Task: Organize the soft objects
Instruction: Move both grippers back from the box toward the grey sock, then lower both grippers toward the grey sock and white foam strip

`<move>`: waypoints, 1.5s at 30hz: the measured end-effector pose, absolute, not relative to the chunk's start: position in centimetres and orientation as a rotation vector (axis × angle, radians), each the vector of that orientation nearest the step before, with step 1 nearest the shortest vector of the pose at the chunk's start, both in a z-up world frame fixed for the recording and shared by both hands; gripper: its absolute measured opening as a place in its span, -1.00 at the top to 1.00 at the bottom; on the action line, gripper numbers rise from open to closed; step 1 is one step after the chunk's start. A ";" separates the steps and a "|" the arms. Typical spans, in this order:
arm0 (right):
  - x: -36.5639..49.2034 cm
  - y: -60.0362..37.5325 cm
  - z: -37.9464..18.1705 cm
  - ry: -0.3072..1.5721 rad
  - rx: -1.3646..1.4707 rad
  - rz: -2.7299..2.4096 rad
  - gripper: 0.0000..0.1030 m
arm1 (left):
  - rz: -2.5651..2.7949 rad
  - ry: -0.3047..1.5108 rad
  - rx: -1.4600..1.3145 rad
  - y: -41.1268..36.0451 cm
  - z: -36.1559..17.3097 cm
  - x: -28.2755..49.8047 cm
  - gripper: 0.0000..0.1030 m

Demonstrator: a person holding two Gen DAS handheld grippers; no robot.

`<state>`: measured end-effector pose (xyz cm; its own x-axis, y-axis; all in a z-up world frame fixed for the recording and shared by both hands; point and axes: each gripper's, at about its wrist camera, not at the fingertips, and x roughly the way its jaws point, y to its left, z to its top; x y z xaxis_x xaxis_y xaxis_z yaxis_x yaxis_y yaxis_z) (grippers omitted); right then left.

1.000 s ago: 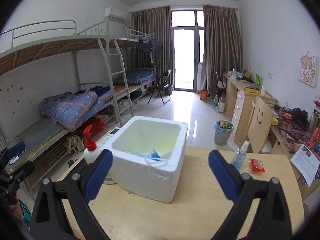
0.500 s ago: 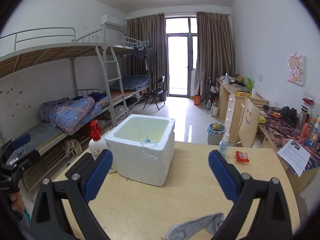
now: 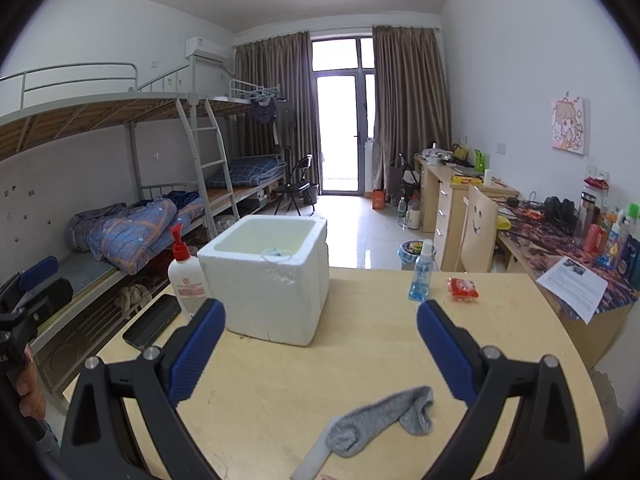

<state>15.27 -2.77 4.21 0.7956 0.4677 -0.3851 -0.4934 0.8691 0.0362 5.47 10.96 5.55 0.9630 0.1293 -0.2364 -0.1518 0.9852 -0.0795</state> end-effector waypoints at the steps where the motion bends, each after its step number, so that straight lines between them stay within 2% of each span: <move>1: 15.1 -3.0 3.9 0.394 -0.063 0.515 -0.91 | 0.139 0.232 -0.097 10.9 5.3 5.5 -0.98; 20: 14.0 -5.4 -2.0 0.397 -0.042 0.457 -0.91 | 0.150 0.222 -0.037 7.3 -1.0 6.4 -0.98; 45: 14.8 -8.1 -4.7 0.459 0.009 0.417 -0.91 | 0.003 0.336 -0.078 5.2 -3.5 9.5 -0.98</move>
